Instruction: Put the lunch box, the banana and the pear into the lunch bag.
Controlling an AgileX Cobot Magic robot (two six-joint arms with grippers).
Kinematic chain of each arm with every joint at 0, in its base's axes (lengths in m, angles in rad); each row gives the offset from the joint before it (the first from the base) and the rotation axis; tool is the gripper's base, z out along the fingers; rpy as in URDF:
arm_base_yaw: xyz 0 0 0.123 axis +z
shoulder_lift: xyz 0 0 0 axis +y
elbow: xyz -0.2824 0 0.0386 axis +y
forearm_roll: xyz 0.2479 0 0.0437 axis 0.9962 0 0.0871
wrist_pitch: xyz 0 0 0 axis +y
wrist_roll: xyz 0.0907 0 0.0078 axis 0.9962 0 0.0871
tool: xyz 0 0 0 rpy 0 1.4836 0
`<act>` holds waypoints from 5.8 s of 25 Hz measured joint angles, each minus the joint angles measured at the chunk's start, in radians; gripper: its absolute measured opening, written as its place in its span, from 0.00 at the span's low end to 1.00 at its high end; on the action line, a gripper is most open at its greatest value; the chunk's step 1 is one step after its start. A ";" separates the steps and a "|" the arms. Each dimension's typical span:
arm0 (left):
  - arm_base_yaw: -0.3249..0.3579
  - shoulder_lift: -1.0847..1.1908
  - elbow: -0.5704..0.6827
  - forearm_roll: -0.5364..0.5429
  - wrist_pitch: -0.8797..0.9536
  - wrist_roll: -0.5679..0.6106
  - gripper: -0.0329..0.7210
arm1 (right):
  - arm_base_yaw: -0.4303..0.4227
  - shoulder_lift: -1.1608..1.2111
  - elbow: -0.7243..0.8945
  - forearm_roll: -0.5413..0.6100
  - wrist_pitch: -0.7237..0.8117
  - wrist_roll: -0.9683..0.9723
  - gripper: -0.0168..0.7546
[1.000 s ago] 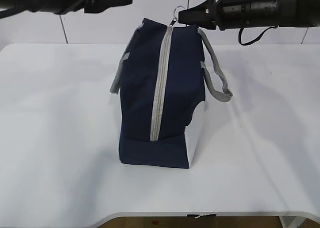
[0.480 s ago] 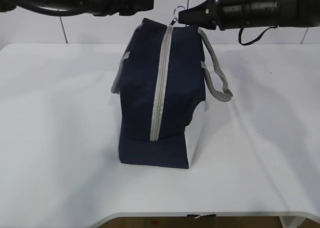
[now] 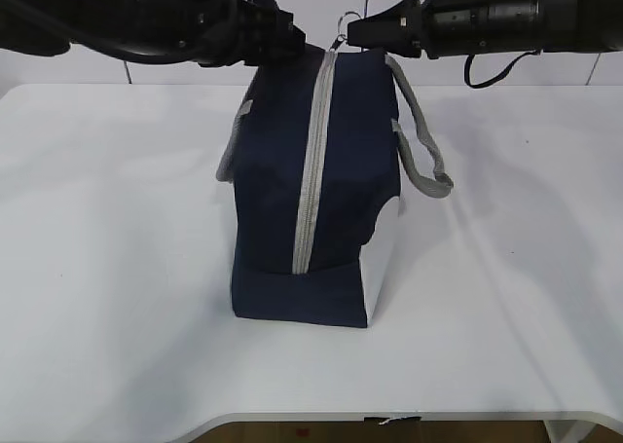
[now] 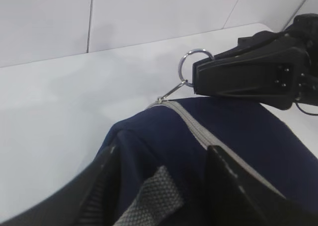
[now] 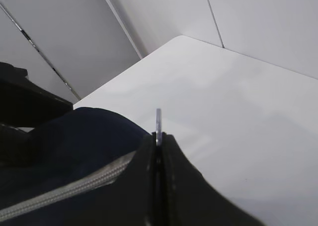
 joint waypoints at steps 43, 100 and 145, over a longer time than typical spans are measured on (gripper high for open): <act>0.000 -0.162 -0.014 0.017 0.208 0.119 0.07 | 0.000 0.009 0.000 0.064 -0.071 0.087 0.03; 0.000 -0.022 -0.023 -0.049 0.048 0.110 0.50 | -0.004 -0.420 -0.002 -0.726 0.177 0.581 0.60; 0.141 -0.432 -0.025 1.088 1.008 -0.948 0.57 | -0.004 -0.890 0.176 -1.136 0.206 1.162 0.60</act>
